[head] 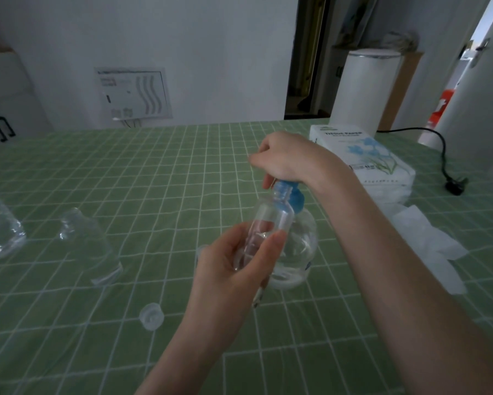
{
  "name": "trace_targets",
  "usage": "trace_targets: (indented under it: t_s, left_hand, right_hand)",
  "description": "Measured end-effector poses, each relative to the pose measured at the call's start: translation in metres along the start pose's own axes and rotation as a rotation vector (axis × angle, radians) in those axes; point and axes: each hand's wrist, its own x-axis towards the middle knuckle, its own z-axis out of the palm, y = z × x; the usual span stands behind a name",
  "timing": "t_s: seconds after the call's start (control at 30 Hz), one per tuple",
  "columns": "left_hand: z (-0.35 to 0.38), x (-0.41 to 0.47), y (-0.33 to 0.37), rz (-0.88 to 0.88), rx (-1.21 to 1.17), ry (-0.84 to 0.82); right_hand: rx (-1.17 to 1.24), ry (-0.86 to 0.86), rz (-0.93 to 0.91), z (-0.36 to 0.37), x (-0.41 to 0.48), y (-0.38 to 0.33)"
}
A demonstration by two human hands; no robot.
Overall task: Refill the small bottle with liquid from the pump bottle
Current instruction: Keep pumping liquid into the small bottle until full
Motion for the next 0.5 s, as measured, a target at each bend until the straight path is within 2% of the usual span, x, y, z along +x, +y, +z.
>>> trace_targets:
  t_s: [0.5]
  left_hand:
    - [0.0007, -0.0011, -0.0017, 0.004, 0.022, 0.032]
  right_hand:
    - [0.032, -0.053, 0.023, 0.0082, 0.0008, 0.0059]
